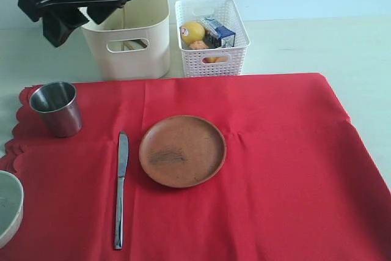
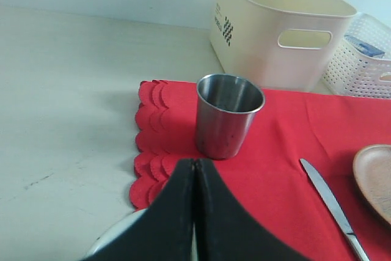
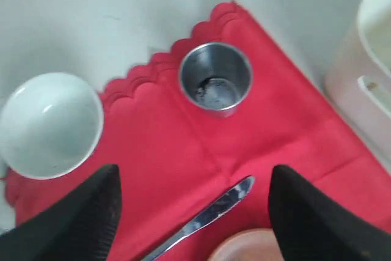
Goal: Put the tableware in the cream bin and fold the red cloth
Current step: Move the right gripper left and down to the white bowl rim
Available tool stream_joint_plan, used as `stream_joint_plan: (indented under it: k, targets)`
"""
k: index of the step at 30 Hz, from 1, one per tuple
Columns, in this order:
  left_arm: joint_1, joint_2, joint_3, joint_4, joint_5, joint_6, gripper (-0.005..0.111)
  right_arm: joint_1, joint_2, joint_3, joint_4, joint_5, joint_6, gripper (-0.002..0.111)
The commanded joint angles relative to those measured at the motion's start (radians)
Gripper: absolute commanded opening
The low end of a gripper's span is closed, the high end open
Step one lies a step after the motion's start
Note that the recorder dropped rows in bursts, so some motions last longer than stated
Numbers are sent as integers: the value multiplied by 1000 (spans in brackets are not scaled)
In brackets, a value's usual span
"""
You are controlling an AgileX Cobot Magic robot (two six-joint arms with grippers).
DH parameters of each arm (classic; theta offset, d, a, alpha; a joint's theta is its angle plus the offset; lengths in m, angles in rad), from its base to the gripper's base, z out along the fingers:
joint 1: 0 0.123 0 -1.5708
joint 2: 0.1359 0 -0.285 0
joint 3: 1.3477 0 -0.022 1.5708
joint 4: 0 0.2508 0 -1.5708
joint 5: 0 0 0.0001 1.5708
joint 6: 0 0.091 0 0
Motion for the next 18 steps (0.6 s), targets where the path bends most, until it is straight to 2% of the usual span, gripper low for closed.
stream_joint_plan:
  k: [1,12,18]
  targets:
    - [1,-6,4,-7,-8,-4,0,0,-14,35,141,32,-89,65]
    - [1,-6,4,-7,-8,-4,0,0,-14,205,321,-72,-225,64]
    - [1,-6,4,-7,-8,-4,0,0,1,278,347,-145,-263,64]
